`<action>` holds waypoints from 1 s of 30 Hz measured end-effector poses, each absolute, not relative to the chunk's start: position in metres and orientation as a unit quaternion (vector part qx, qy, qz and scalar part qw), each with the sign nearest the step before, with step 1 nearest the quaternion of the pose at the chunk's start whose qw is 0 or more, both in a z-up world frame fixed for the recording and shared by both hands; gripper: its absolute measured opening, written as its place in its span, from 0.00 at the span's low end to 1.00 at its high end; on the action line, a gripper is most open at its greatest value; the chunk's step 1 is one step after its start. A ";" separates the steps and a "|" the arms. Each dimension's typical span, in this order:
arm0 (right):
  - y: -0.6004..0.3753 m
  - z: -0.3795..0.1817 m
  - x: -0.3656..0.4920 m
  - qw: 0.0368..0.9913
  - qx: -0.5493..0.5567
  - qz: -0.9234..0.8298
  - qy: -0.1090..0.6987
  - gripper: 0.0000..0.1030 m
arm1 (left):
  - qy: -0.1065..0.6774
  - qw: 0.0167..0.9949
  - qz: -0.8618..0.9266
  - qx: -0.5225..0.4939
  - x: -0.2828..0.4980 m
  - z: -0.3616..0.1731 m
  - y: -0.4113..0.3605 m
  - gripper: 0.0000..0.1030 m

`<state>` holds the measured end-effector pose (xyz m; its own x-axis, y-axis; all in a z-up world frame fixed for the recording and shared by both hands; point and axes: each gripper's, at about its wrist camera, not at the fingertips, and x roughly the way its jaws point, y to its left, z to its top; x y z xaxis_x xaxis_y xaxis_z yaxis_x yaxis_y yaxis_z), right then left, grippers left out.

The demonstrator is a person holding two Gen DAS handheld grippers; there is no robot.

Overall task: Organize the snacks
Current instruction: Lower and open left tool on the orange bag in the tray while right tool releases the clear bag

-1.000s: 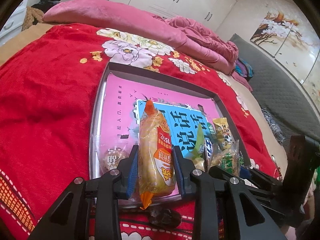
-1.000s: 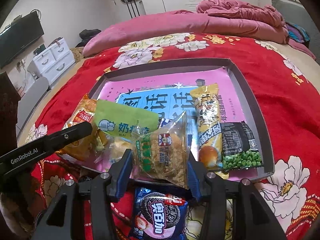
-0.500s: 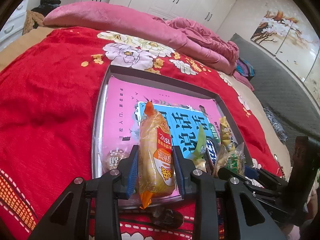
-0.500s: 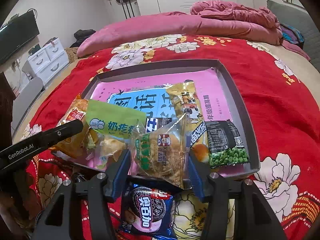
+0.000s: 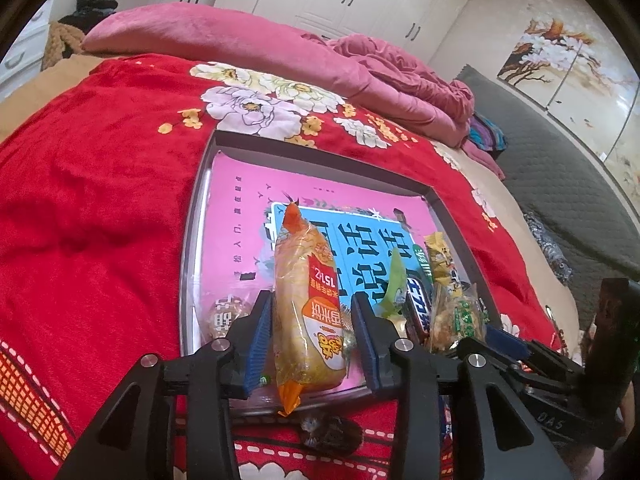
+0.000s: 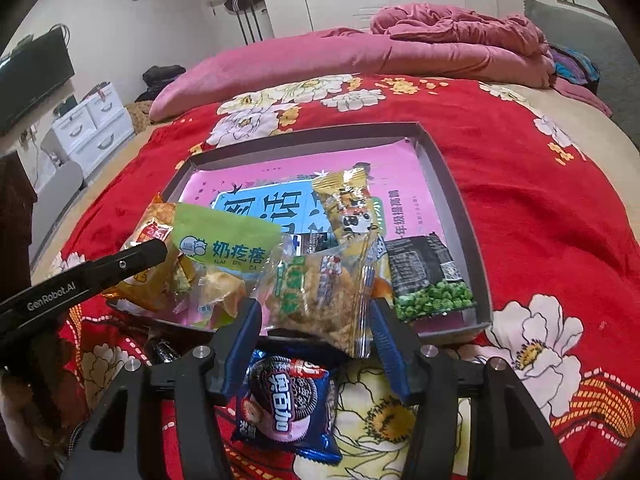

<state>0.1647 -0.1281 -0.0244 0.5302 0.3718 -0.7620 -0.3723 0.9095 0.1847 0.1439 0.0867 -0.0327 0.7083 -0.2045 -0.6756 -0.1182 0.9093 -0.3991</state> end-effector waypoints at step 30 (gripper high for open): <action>-0.126 -0.026 0.178 0.883 -0.018 0.196 0.427 0.54 | 0.369 0.905 -0.005 -0.212 0.129 -0.022 0.097 0.48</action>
<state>0.1776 -0.1257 -0.0260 0.5592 0.3313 -0.7600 -0.3612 0.9225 0.1363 0.1292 0.0970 -0.0220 0.7279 -0.1664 -0.6652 -0.1466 0.9099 -0.3881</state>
